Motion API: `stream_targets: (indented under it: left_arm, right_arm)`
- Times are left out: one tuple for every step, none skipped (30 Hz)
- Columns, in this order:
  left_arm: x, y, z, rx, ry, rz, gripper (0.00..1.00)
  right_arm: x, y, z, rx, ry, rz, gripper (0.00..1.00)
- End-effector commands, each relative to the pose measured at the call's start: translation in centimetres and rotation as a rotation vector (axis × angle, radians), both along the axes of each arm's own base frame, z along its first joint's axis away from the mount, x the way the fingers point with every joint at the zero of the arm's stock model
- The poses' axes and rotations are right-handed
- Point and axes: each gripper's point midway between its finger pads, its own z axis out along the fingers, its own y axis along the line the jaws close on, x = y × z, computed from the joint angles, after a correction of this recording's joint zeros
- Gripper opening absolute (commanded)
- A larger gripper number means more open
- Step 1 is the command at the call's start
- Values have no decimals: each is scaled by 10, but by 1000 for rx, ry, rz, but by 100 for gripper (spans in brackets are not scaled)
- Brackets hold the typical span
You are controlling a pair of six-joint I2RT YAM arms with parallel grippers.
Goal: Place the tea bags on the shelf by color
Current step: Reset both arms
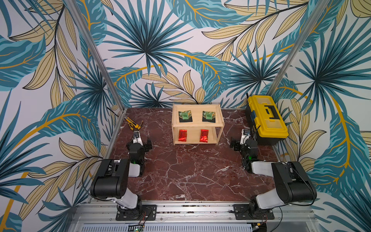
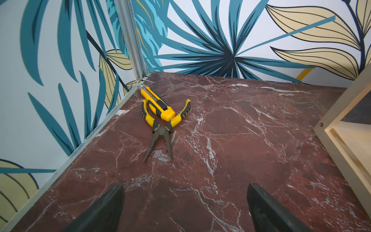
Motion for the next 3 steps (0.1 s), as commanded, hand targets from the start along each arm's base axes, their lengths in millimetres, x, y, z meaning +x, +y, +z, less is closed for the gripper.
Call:
stream_targets:
  left_arm:
    - [5,2,13,2,-47,21,100]
    - [4,2,13,3,-47,20,100]
    - [4,2,13,3,-49,20,100]
  right_arm:
    - [1,0,0,1,1,10,99]
    - [-1,0,1,1,-5,9,99]
    - [-1,0,1,4,-6,7,99]
